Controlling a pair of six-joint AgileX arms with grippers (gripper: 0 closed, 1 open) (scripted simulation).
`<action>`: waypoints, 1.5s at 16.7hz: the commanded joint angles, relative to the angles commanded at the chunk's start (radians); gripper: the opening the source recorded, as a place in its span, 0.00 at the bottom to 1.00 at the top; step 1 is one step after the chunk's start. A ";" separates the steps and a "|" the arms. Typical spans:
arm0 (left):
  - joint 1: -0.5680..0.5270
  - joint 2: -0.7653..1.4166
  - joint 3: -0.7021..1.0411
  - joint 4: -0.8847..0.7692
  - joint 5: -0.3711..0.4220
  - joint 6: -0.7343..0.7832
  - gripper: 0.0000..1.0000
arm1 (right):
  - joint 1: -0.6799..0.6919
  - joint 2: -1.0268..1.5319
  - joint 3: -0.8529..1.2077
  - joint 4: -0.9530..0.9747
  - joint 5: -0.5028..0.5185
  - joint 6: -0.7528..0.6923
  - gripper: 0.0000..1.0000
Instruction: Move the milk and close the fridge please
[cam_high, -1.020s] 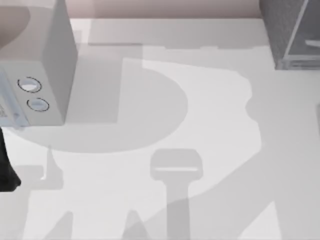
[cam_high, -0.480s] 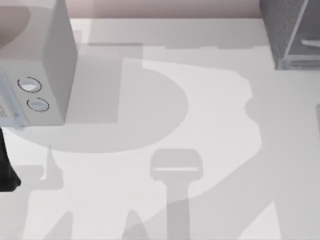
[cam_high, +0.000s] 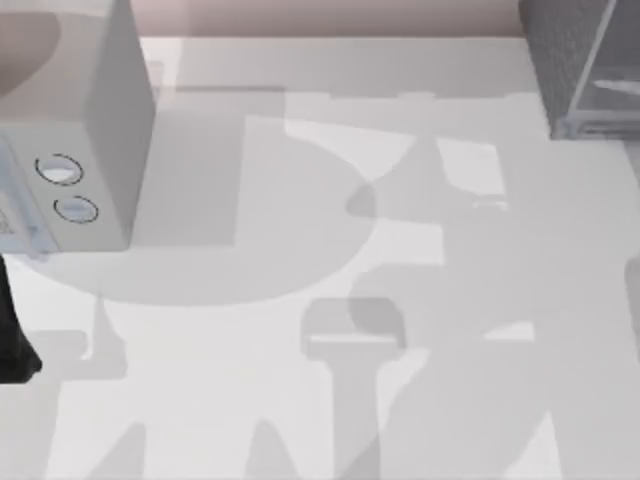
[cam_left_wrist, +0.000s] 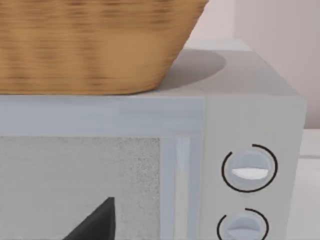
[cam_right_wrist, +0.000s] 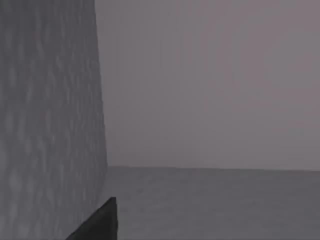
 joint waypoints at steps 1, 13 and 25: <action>0.000 0.000 0.000 0.000 0.000 0.000 1.00 | 0.008 -0.093 -0.050 -0.033 0.007 0.000 1.00; 0.000 0.000 0.000 0.000 0.000 0.000 1.00 | 0.107 -1.352 -0.732 -0.489 0.116 -0.004 1.00; 0.000 0.000 0.000 0.000 0.000 0.000 1.00 | 0.148 -1.791 -1.017 -0.683 0.157 0.003 1.00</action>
